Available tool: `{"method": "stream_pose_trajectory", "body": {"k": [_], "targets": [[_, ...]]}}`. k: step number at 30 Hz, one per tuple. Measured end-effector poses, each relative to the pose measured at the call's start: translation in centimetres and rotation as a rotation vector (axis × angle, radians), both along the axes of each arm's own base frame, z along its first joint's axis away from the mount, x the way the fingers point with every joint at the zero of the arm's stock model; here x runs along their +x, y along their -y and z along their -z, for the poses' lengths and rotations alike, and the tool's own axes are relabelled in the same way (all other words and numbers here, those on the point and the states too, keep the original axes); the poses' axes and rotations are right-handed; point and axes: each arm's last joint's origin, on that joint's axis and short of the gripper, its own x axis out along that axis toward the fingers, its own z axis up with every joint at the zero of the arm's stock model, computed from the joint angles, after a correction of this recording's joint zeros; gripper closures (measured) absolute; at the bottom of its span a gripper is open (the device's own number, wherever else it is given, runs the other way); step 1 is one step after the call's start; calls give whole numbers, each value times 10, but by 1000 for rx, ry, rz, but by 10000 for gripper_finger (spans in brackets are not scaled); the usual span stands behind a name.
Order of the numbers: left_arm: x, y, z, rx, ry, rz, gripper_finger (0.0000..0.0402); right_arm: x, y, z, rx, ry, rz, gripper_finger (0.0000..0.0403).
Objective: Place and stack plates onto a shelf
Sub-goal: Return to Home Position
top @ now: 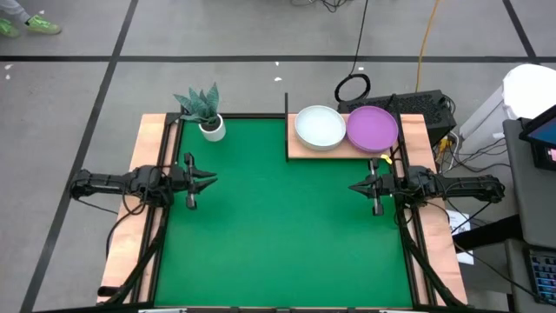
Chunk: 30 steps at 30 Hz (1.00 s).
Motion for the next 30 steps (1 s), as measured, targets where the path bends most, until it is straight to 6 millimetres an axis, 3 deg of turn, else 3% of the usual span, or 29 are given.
{"method": "stream_pose_trajectory", "body": {"k": [30], "targets": [[0, 0, -2, -32, 25, -8, 325, 0, 0, 0, 0, 0, 0, 403]]}}
